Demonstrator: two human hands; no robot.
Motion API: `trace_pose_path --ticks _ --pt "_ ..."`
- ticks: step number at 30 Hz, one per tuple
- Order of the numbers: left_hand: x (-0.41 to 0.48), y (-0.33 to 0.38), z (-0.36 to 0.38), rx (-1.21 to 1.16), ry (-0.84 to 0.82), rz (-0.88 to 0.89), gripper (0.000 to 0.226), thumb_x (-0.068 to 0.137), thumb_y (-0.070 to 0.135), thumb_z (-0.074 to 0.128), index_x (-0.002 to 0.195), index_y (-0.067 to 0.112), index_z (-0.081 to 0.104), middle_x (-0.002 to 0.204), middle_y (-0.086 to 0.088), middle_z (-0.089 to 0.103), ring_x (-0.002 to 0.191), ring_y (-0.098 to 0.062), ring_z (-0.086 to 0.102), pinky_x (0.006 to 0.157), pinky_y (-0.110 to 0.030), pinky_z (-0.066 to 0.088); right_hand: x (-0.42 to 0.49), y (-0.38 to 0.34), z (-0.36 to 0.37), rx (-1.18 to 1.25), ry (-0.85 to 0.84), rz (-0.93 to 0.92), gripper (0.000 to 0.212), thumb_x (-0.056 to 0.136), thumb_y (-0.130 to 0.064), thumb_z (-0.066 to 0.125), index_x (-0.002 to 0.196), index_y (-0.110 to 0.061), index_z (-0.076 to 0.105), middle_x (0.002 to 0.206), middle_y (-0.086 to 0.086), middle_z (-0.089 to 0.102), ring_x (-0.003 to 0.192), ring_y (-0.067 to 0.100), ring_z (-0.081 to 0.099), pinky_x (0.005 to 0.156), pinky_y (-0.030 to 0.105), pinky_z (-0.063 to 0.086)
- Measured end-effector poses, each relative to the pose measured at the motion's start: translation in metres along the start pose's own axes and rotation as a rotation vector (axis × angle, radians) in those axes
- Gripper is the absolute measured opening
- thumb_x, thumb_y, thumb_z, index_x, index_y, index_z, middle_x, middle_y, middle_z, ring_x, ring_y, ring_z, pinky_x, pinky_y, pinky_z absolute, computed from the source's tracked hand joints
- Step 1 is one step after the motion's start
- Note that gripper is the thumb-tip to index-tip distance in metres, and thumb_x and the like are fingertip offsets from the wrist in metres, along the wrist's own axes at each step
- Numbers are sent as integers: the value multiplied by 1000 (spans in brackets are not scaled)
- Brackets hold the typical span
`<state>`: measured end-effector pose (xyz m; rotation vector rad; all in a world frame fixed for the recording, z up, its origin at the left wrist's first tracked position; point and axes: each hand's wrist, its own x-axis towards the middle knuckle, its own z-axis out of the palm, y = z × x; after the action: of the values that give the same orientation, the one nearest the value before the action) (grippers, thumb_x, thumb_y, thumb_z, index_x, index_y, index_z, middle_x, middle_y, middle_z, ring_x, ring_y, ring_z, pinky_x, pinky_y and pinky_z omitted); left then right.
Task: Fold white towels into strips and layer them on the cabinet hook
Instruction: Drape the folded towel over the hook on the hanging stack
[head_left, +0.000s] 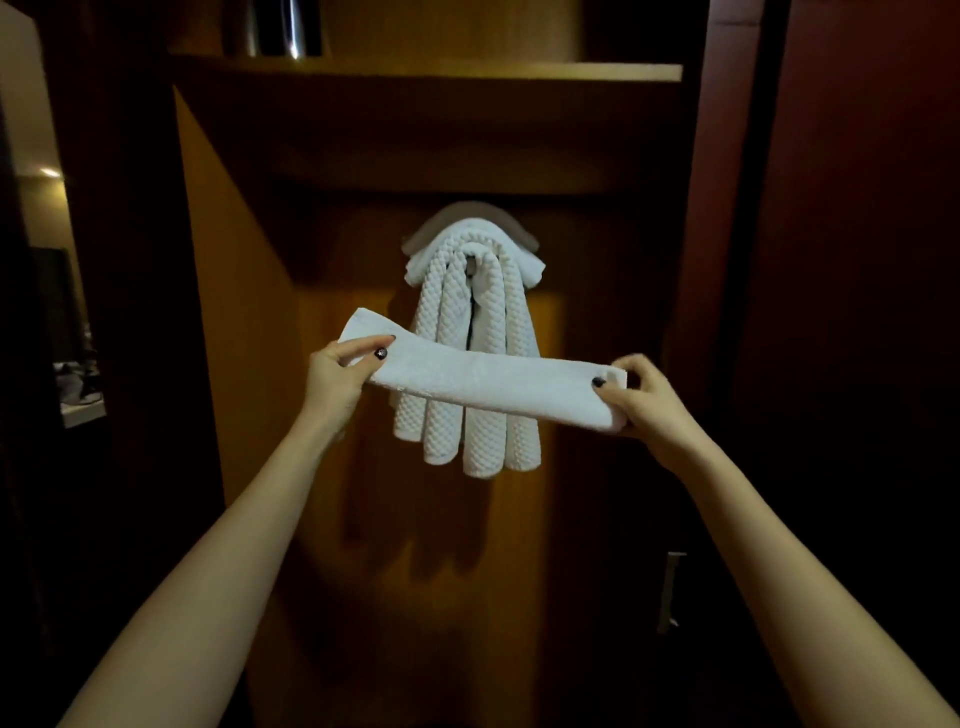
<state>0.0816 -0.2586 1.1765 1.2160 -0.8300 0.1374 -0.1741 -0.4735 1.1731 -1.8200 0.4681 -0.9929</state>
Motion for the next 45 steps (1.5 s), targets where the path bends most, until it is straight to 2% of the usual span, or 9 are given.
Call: trace_pose_path --ticks 3,7,14,20,25,29,33,37,45 --pt "35 2 3 -55 26 50 28 90 2 64 113 16 68 108 8 63 91 5 63 69 -8 50 33 -25 2 142 -67 -173 48 94 -3 55 115 -46 62 109 2 63 72 9 61 58 24 53" --pt "92 5 5 -122 12 91 30 92 2 62 116 19 66 113 9 62 98 1 61 70 -11 52 80 -56 8 119 -49 -269 41 94 5 45 89 -20 78 106 2 64 74 2 64 62 20 54" --pt "206 10 26 -166 -1 166 32 91 15 67 121 26 66 110 18 61 90 12 60 67 -12 46 185 -99 19 196 -57 -338 23 92 2 57 103 -14 70 100 4 66 77 4 69 65 18 54" --pt "290 -2 50 -291 -36 112 38 91 9 65 127 17 62 128 -2 60 110 -13 60 80 -21 49 279 -112 27 238 -4 -307 23 91 0 58 99 -16 72 105 6 64 84 13 64 68 23 56" --pt "337 -21 70 -294 11 80 23 91 0 61 114 2 64 113 -20 66 85 -10 67 68 -17 54 344 -106 29 320 60 -269 9 87 4 60 82 -1 65 79 9 67 74 18 67 60 25 55" --pt "354 -42 82 -355 19 15 29 89 -5 60 116 4 66 108 -10 68 91 -14 67 75 -26 55 377 -84 37 400 82 -175 6 87 5 63 84 1 67 78 10 68 75 19 70 64 27 58" --pt "357 -51 90 -372 60 10 28 88 -6 60 103 14 71 92 5 69 79 -4 68 64 -18 55 394 -64 44 453 69 -149 15 89 2 62 96 -9 69 92 6 71 88 17 68 68 29 57" --pt "342 -62 87 -298 43 -12 14 88 -3 61 88 9 69 67 6 72 66 -2 70 54 -14 52 393 -37 52 433 86 -40 10 86 9 59 86 3 67 81 13 66 75 19 67 57 25 55" --pt "302 -87 87 -374 -123 -176 17 97 6 56 109 1 66 103 -6 71 90 -15 70 72 -22 58 373 -3 63 468 -44 11 17 86 5 54 78 6 69 69 13 61 59 17 59 51 26 49"
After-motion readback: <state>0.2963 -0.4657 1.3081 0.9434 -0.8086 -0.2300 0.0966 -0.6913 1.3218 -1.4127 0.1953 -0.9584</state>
